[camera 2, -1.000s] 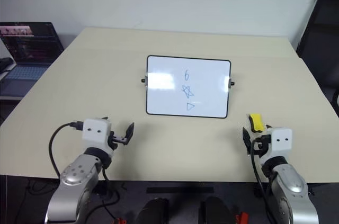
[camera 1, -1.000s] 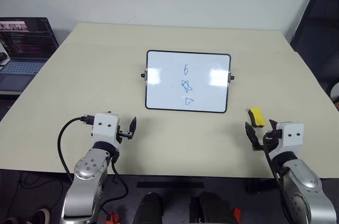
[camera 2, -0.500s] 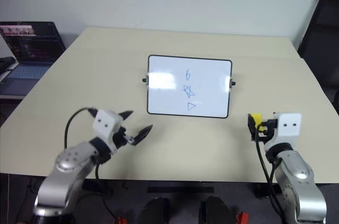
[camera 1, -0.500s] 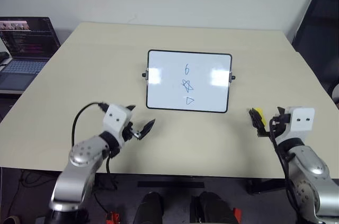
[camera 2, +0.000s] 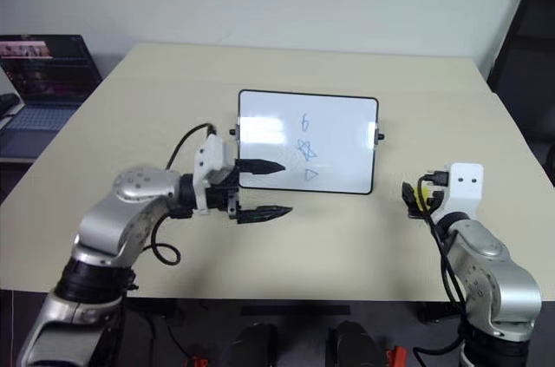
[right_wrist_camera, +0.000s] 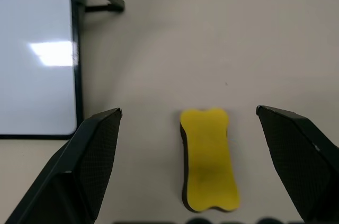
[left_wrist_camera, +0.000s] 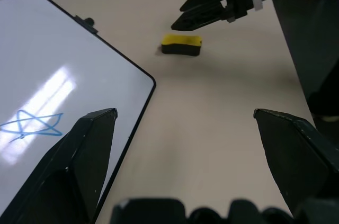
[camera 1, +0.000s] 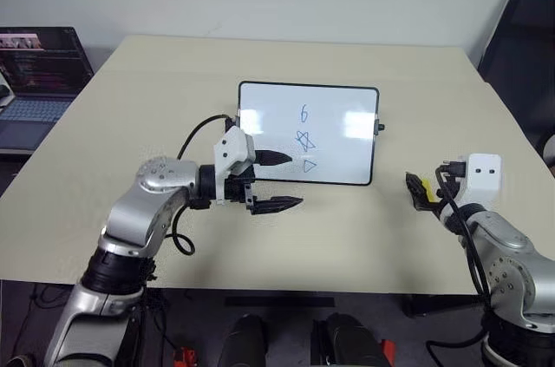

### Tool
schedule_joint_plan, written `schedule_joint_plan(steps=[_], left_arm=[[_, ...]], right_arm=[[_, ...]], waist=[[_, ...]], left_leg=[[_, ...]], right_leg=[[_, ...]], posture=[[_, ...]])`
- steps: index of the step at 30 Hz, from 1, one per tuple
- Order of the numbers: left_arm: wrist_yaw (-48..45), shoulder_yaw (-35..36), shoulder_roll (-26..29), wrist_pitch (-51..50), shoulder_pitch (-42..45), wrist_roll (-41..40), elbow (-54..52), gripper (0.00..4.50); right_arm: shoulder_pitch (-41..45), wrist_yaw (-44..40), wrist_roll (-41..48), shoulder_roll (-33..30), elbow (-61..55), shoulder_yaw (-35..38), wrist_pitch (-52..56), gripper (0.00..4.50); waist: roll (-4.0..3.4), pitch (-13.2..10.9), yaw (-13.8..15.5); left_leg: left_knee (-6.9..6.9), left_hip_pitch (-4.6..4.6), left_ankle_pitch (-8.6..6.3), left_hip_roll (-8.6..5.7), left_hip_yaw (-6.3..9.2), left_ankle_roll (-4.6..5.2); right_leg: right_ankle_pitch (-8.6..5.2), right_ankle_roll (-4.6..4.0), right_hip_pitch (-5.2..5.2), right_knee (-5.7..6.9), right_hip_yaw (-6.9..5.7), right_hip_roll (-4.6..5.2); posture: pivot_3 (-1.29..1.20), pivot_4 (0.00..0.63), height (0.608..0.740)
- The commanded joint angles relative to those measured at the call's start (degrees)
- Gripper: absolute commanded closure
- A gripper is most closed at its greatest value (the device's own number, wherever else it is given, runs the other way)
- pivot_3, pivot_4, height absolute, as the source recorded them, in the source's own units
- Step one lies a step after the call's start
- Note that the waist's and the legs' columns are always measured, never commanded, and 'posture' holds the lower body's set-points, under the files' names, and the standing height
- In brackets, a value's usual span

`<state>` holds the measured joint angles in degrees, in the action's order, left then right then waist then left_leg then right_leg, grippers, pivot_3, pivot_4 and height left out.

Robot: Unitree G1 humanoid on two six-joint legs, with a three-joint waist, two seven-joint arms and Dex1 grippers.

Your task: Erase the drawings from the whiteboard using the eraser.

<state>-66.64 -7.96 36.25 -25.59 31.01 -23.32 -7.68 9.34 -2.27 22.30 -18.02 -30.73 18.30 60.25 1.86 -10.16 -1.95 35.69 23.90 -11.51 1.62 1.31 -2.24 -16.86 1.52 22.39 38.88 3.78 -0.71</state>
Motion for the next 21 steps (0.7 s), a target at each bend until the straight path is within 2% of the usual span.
schedule_joint_plan(steps=[1,15,18,21], left_arm=[[-2.5,-1.8,-0.4,2.7,3.4,1.2,1.7,0.0],[-3.9,-2.0,-1.6,5.9,5.2,2.7,4.8,0.0],[-4.0,-1.8,-1.3,6.4,4.6,2.7,4.9,0.0],[-3.8,-1.5,-1.2,6.2,4.1,2.7,4.4,0.0]], right_arm=[[-0.1,-1.0,-2.1,-1.9,2.0,-1.3,-2.6,0.04],[2.8,-3.4,-4.9,-1.7,11.5,-3.9,-8.0,0.04],[3.3,-3.4,-5.6,-1.7,13.1,-4.1,-8.8,0.61],[3.9,-3.5,-5.8,-1.4,14.1,-3.7,-9.5,1.69]], waist=[[0.0,0.0,0.0],[-0.02,0.0,0.0],[-0.02,0.0,0.0],[-0.03,0.0,0.0]], left_leg=[[0.0,0.01,0.0,0.0,0.0,0.0],[0.03,0.01,-0.01,0.02,-0.01,0.02],[0.03,0.01,-0.01,0.02,-0.01,0.02],[0.03,0.02,-0.01,0.02,0.0,0.02]], right_leg=[[0.0,0.0,0.01,0.0,0.01,0.0],[0.0,0.01,0.01,0.02,0.05,-0.03],[0.01,0.01,0.01,0.03,0.04,-0.03],[0.01,0.01,0.01,0.03,0.03,-0.04]], posture=[[0.0,0.15,0.74],[0.0,0.15,0.74],[0.0,0.15,0.74],[0.0,0.15,0.74]])
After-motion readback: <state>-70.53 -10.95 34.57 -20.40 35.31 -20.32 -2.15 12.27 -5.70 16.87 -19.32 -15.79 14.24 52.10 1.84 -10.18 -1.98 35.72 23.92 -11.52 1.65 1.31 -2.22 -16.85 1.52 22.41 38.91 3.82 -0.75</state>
